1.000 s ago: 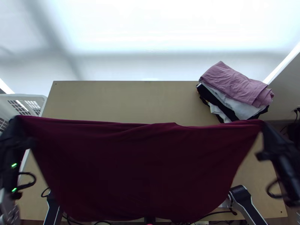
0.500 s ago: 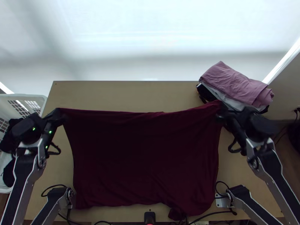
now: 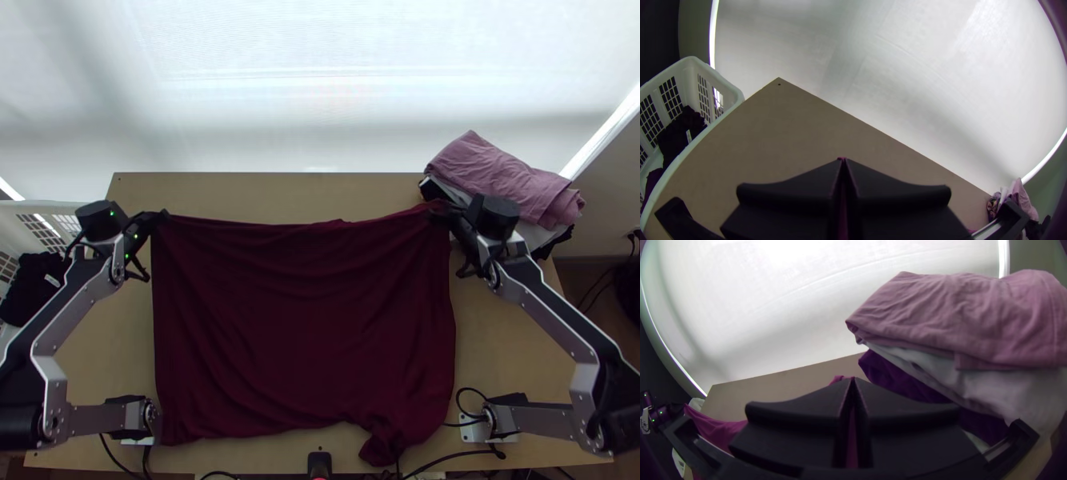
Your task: Fold the t-shirt
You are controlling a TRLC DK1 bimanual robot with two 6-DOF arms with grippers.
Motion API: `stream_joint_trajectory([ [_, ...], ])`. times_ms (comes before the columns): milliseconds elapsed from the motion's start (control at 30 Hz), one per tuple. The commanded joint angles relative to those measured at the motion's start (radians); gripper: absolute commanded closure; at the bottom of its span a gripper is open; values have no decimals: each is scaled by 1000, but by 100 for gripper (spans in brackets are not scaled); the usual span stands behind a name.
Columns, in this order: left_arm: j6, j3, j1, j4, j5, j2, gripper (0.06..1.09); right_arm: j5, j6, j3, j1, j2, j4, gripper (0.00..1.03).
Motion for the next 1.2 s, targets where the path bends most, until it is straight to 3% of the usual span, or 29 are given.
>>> stream_joint_trajectory([
  [0, -30, 109, 31, 22, 0, 110, 105, 2, 11, 131, -10, 104, 20, 100],
  [433, -73, 494, 52, -83, -2, 441, 105, 5, 10, 470, 1, 358, -46, 100],
  [667, -101, 579, 29, -110, -3, 490, 105, 53, 2, 584, 22, 450, -45, 100],
  [700, -109, 583, 28, -115, -2, 489, 105, 53, 2, 587, 24, 453, -45, 100],
  [733, -115, 585, 26, -120, -2, 484, 104, 54, 2, 587, 25, 452, -43, 91],
  [800, -133, 583, 25, -127, -2, 466, 85, 56, 2, 587, 24, 447, -46, 52],
  [867, -133, 583, 19, -133, -2, 441, 50, 57, 1, 587, 22, 438, -57, 19],
  [933, -130, 591, 16, -132, 0, 420, 14, 59, -4, 585, 22, 406, -71, 14],
  [1067, -130, 610, 22, -153, -2, 369, 10, 68, -2, 548, 30, 289, -100, 6],
  [1167, -133, 608, 29, -190, -2, 309, 10, 68, 11, 536, 41, 179, -195, 6],
])
